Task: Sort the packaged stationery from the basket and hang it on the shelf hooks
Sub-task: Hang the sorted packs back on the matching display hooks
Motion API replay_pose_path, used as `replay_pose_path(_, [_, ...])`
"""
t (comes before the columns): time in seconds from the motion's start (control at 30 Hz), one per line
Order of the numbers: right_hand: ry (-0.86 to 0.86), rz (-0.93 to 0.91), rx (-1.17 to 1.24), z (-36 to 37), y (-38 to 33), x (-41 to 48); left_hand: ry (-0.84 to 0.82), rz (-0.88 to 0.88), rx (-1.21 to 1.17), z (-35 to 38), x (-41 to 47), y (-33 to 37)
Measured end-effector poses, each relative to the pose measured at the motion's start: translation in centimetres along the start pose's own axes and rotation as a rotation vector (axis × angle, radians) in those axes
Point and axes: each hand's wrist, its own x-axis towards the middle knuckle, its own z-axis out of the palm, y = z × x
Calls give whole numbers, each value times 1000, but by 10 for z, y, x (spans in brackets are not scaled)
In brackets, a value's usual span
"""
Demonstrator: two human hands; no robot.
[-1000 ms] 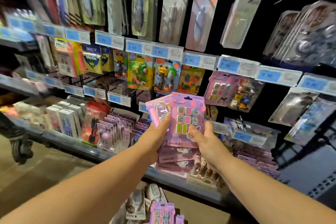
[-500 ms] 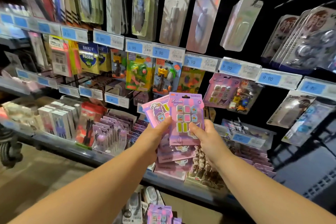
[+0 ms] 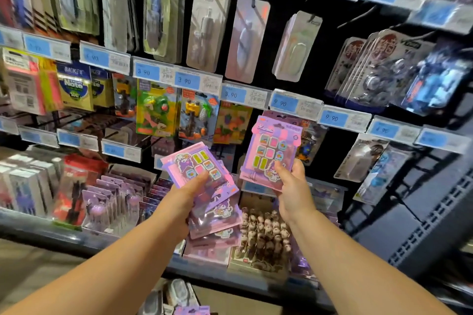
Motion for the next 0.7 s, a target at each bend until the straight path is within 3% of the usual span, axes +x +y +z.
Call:
replay_pose_path(0.5, [54,-54,-100,-14,-8,29,61,-32,27,18,7,11])
replay_pose_path(0.7, [158,-24,-160,-15,-2,46,70,-45,26,22,8,11])
